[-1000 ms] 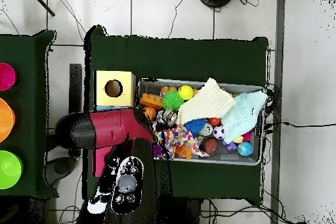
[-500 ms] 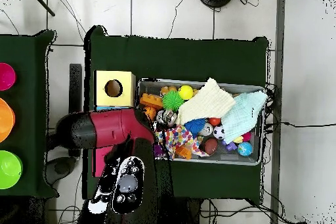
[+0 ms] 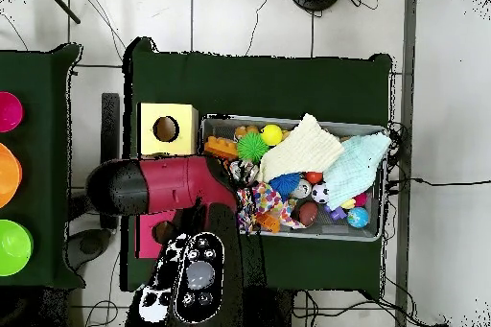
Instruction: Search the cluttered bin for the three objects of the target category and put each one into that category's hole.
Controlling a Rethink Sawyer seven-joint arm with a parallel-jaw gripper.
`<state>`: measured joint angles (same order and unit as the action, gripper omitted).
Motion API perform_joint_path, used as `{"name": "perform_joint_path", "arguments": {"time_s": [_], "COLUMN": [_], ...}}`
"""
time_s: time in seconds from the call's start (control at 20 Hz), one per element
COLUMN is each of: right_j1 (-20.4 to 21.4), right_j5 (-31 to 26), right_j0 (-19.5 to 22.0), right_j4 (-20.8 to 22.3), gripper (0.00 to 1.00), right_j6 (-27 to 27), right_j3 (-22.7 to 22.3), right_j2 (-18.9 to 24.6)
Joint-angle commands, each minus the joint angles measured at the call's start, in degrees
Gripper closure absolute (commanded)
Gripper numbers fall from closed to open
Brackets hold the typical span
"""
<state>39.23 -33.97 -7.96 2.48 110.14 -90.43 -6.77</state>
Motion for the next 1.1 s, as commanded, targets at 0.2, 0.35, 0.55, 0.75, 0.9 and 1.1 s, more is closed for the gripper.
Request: {"name": "perform_joint_path", "arguments": {"time_s": [0.2,0.35,0.55,0.75,0.9,1.1], "right_j1": [3.91,5.14,7.70,9.05,9.08,9.09], "right_j5": [-5.14,-5.82,-6.92,-8.57,-8.64,-7.51], "right_j0": [3.92,4.13,2.91,1.66,1.33,1.35], "right_j4": [-1.27,-1.31,-1.37,-1.40,-1.31,-1.29], "gripper": [0.00,0.00,0.00,0.00,0.00,0.00], "right_j6": [4.41,4.05,4.83,5.73,6.09,6.11], "right_j3": [-2.96,-3.99,-6.01,-6.47,-6.62,-7.82], "right_j2": [2.45,3.04,2.73,2.31,2.35,2.56]}}
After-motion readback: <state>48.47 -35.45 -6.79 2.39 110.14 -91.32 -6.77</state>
